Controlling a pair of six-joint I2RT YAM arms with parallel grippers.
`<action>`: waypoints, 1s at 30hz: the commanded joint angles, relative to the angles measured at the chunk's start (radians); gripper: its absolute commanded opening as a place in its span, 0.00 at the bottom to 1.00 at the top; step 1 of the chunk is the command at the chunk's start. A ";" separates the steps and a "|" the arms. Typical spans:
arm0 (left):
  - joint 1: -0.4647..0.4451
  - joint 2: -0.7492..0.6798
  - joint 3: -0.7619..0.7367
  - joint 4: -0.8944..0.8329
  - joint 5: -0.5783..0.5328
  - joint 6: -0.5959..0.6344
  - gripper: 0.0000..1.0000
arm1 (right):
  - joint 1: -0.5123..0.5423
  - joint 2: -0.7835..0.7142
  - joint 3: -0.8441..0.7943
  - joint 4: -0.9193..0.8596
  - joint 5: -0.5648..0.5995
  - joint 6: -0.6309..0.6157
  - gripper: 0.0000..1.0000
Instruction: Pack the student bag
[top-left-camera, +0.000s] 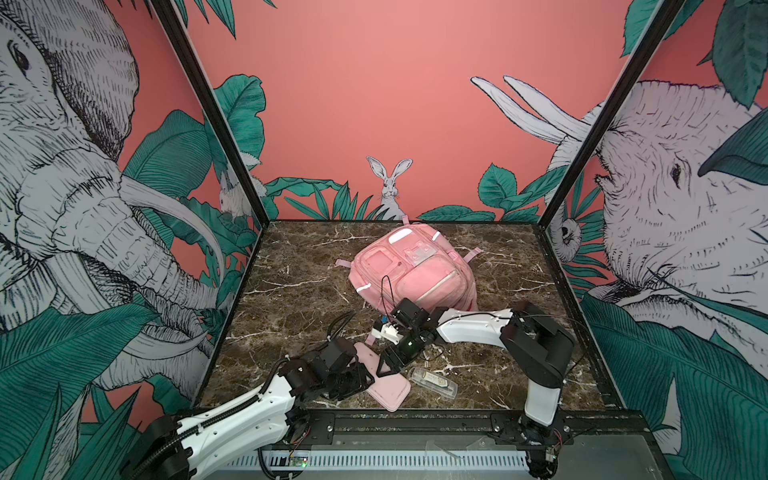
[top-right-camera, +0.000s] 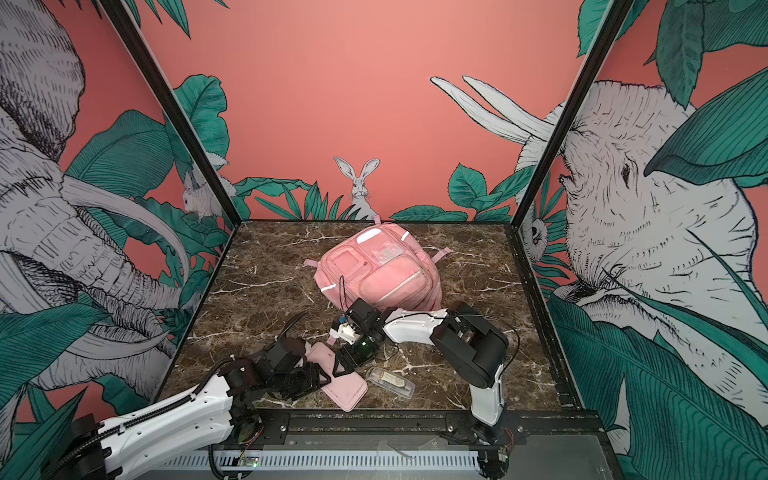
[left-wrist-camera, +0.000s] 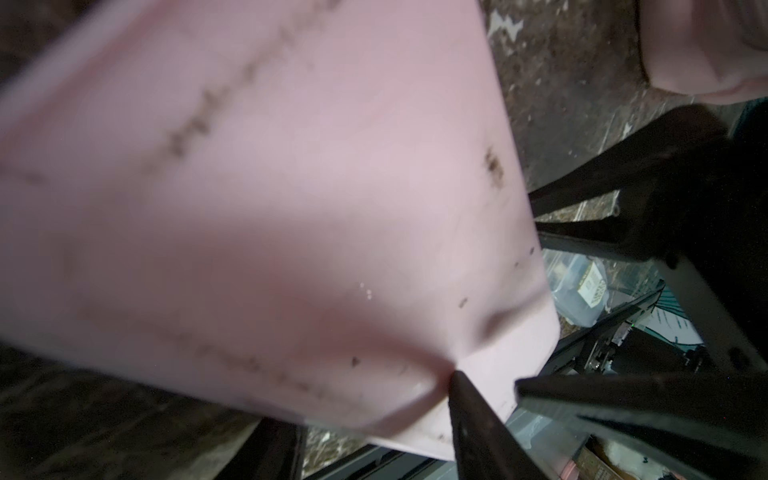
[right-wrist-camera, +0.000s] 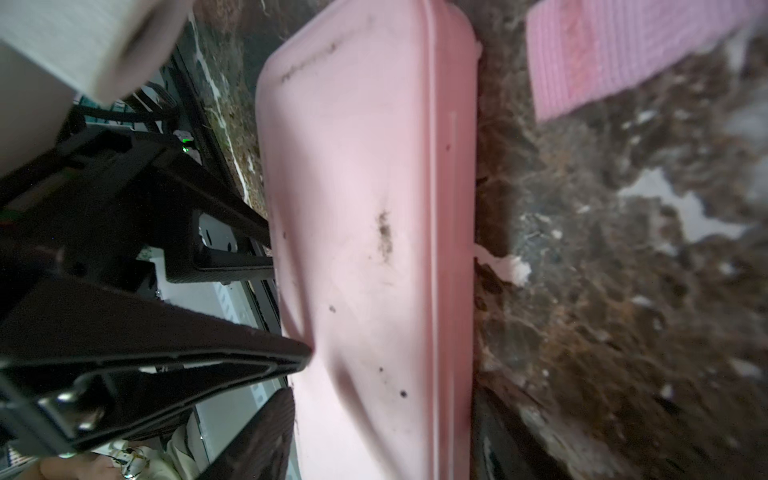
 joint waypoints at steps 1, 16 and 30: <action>0.007 -0.006 -0.022 0.025 -0.075 -0.019 0.54 | -0.001 0.030 -0.026 0.055 -0.002 0.043 0.67; 0.148 0.172 -0.016 0.248 -0.029 0.069 0.51 | -0.101 0.017 -0.179 0.401 -0.079 0.289 0.63; 0.168 0.094 -0.029 0.204 -0.031 0.083 0.35 | -0.109 0.000 -0.210 0.556 -0.035 0.407 0.59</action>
